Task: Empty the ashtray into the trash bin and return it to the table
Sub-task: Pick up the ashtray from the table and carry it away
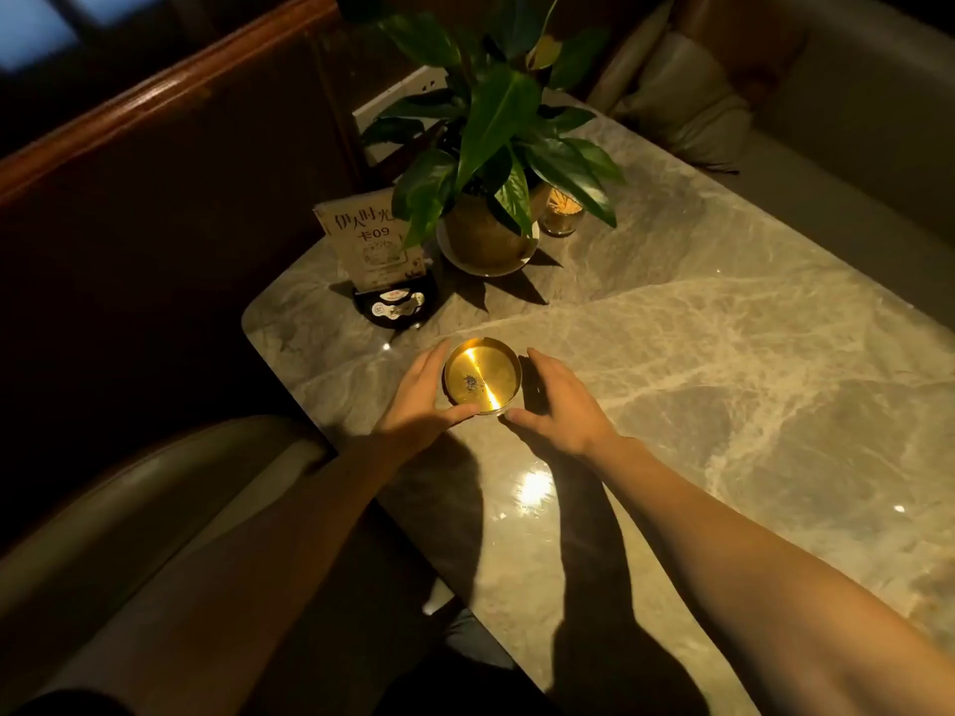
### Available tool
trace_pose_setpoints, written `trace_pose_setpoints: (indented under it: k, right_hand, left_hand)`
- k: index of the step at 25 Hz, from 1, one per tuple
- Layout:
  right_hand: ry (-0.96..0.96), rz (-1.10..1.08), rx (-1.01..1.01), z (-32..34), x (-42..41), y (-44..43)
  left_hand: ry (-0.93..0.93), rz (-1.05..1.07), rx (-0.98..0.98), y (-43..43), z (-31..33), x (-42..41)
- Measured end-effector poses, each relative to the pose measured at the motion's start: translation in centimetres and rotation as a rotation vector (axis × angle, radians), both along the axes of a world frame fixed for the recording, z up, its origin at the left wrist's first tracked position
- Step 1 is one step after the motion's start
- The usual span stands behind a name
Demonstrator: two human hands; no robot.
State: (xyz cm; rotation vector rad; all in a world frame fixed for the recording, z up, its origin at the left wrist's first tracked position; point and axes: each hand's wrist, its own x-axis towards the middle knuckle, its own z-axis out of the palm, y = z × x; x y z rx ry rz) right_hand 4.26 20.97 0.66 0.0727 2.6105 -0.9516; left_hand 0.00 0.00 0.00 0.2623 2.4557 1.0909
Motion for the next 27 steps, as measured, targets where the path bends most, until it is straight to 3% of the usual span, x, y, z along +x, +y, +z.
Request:
trace_pose_setpoints:
  k: [9,18,27]
  right_hand:
    - [-0.028,-0.032,-0.023,-0.9,-1.4,-1.2]
    - [0.041,-0.072,-0.061,0.3,-1.5,-0.2]
    - [0.176,-0.167,-0.091,4.6,1.3,4.7]
  left_hand:
    - [-0.017,-0.089,-0.085,-0.2,-0.4,-1.7]
    - [0.008,-0.031,0.041,0.4,0.4,-1.9]
    - [0.132,-0.114,0.091,4.9,4.7,-1.0]
